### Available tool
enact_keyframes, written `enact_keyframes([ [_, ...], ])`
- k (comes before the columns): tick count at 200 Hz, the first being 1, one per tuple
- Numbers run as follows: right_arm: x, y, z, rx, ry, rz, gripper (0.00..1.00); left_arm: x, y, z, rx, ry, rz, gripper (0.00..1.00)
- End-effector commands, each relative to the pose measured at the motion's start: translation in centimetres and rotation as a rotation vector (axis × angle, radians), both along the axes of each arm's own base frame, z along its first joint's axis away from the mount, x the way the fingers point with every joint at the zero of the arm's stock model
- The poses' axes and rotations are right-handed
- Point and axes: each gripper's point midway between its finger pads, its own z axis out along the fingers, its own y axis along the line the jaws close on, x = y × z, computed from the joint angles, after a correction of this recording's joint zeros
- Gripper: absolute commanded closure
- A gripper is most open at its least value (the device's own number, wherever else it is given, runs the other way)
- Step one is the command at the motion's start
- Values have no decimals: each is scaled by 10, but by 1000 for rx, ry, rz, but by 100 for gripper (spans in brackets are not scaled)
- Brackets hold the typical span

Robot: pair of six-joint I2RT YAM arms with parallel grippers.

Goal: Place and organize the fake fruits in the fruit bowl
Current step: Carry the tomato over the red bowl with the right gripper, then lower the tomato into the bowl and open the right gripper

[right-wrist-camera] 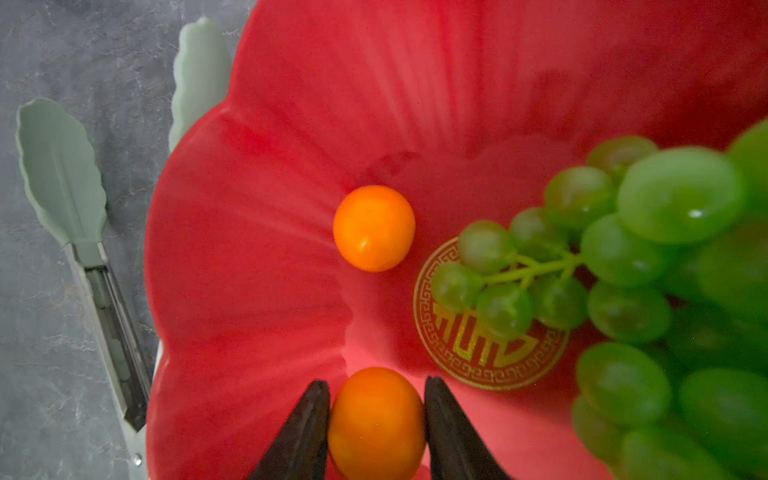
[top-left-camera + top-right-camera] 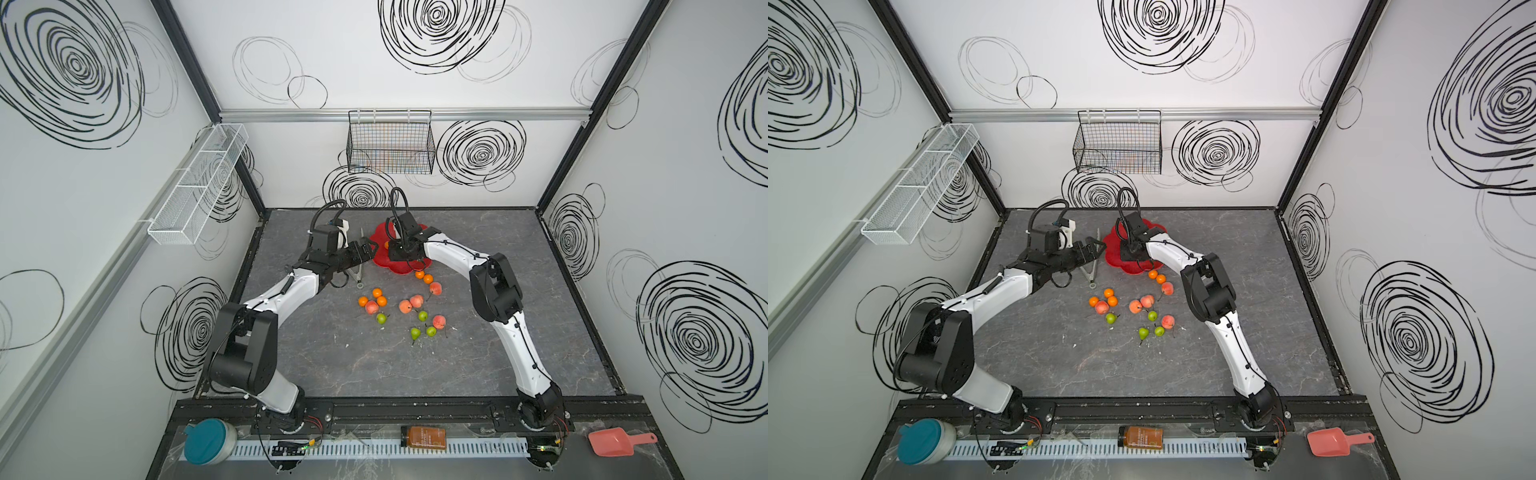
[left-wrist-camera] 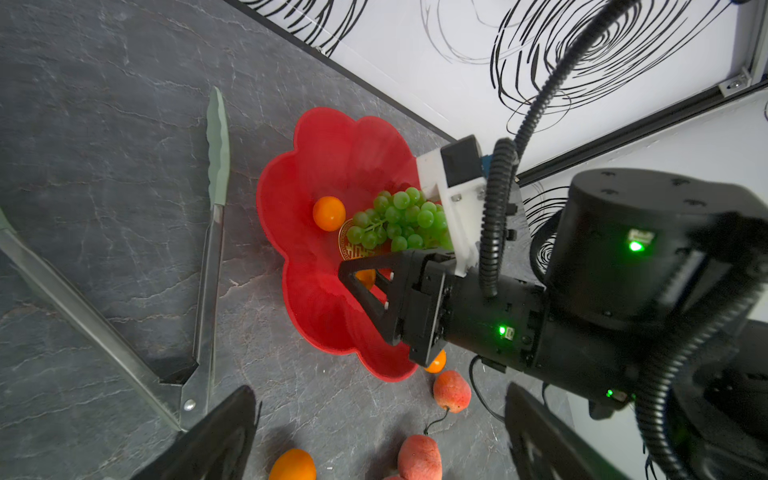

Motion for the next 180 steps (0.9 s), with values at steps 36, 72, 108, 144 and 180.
enact_keyframes([
  [36,2,-3,-7,14,44,-7,56,8,3,-1,-18,8,5,4],
  [72,-1,-7,-1,13,47,10,51,10,12,1,-8,10,27,4],
  [108,1,-6,25,41,13,28,47,11,16,7,-22,1,22,4],
  [144,-5,-13,66,53,-51,48,43,5,8,23,-47,-53,-23,4],
  [180,-25,-32,98,73,-127,72,41,-7,-21,42,-28,-134,-118,4],
])
